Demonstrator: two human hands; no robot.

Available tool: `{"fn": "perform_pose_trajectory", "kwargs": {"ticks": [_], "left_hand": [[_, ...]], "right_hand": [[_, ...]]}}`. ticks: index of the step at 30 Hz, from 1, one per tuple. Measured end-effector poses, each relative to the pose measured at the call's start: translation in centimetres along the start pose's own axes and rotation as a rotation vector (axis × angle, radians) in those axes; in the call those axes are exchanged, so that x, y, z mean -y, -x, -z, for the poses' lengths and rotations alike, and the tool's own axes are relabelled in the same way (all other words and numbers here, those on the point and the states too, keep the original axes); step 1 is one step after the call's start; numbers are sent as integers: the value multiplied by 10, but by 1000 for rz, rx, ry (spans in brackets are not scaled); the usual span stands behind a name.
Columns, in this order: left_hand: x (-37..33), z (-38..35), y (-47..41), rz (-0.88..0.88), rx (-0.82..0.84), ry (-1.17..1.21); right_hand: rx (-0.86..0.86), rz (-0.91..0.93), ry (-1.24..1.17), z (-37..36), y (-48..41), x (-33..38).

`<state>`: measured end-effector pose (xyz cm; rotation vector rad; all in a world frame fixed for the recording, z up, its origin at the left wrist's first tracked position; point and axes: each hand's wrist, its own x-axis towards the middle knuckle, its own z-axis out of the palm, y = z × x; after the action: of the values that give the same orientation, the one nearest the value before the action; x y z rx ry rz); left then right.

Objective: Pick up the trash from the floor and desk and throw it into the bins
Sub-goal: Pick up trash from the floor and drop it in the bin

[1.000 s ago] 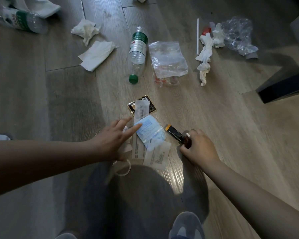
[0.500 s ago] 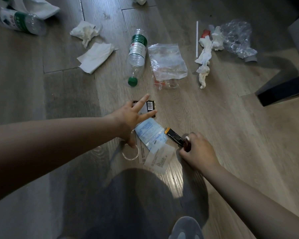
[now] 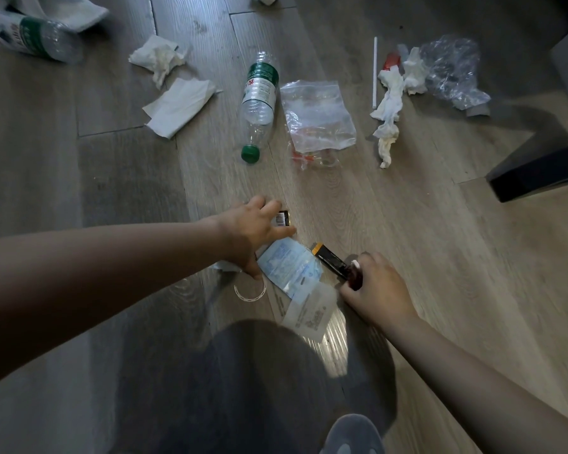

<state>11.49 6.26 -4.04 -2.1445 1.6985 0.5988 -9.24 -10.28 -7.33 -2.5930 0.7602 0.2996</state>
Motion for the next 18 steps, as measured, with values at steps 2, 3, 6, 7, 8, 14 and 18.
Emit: {"fn": "perform_pose_trajectory", "kwargs": {"ticks": [2,3,6,7,8,14,18], "left_hand": [[-2,2,-1,10,10,40],[-3,4,-1,24,31,68],[-4,11,1,99,70,244],[-5,13,3,131,54,330],[-7,14,4,158,27,398],[-5,-4,38,256,-85,317],[-13,-28,57,450,-36,391]], "right_hand": [[2,2,3,0,1,0],[3,2,5,0,1,0],[9,7,4,2,1,2],[11,6,-2,3,2,2],[11,1,-12,3,2,1],[-19,-59,-39,2,6,1],[-27,-77,-38,2,6,3]]}}
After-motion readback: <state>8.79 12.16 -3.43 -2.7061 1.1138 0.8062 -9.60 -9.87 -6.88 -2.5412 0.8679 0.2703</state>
